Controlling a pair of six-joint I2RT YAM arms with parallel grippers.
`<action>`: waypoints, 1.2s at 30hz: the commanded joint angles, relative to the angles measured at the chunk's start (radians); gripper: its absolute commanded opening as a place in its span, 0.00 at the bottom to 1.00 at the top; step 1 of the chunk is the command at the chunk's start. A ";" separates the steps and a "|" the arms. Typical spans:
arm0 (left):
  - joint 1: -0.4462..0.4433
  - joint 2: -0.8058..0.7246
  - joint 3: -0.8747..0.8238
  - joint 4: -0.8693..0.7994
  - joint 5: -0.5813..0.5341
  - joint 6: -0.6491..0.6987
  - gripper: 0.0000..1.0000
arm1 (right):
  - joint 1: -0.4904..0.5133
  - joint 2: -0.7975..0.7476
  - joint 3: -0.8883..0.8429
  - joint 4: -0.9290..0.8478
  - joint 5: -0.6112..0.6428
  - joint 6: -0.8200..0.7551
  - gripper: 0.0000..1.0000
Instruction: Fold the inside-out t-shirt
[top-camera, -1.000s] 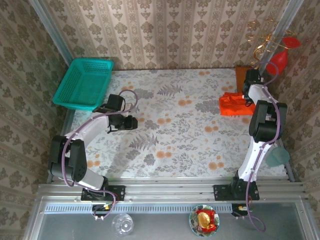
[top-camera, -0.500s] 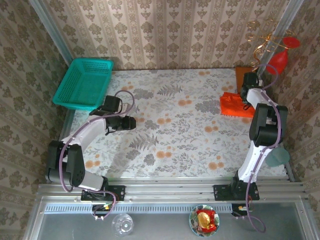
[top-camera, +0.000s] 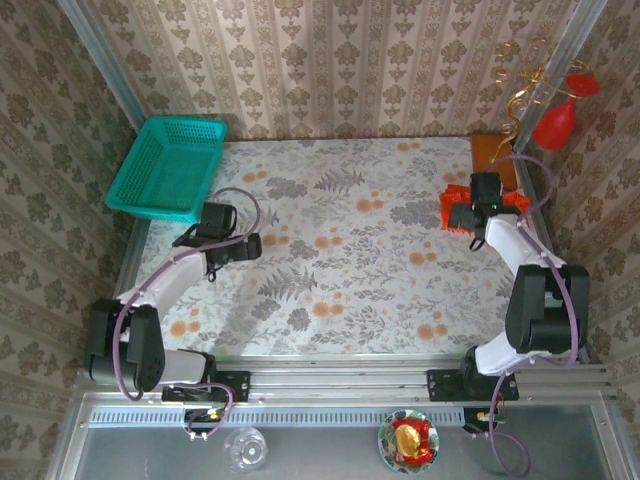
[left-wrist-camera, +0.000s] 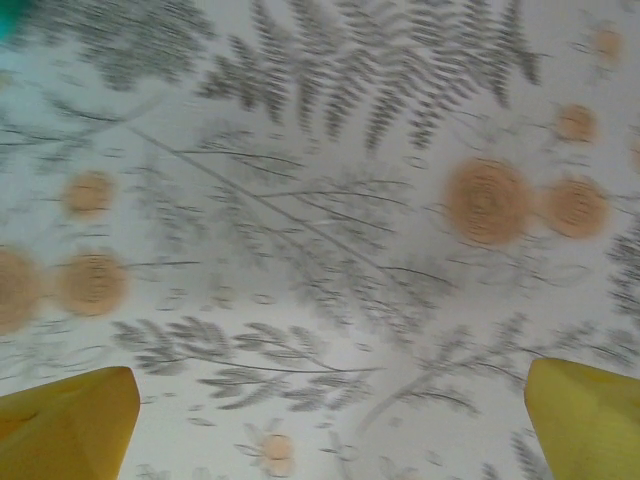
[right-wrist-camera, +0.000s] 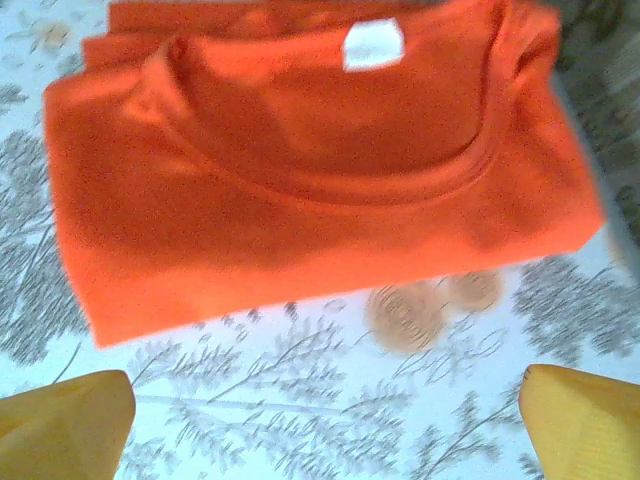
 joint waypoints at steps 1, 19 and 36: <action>0.014 -0.075 -0.061 0.094 -0.248 0.047 1.00 | 0.023 -0.070 -0.099 0.144 -0.103 0.076 1.00; 0.231 -0.039 -0.476 1.120 0.027 0.291 1.00 | 0.136 -0.089 -0.527 1.057 -0.131 -0.160 1.00; 0.235 0.237 -0.390 1.266 0.088 0.359 1.00 | 0.106 0.027 -0.570 1.217 -0.211 -0.151 1.00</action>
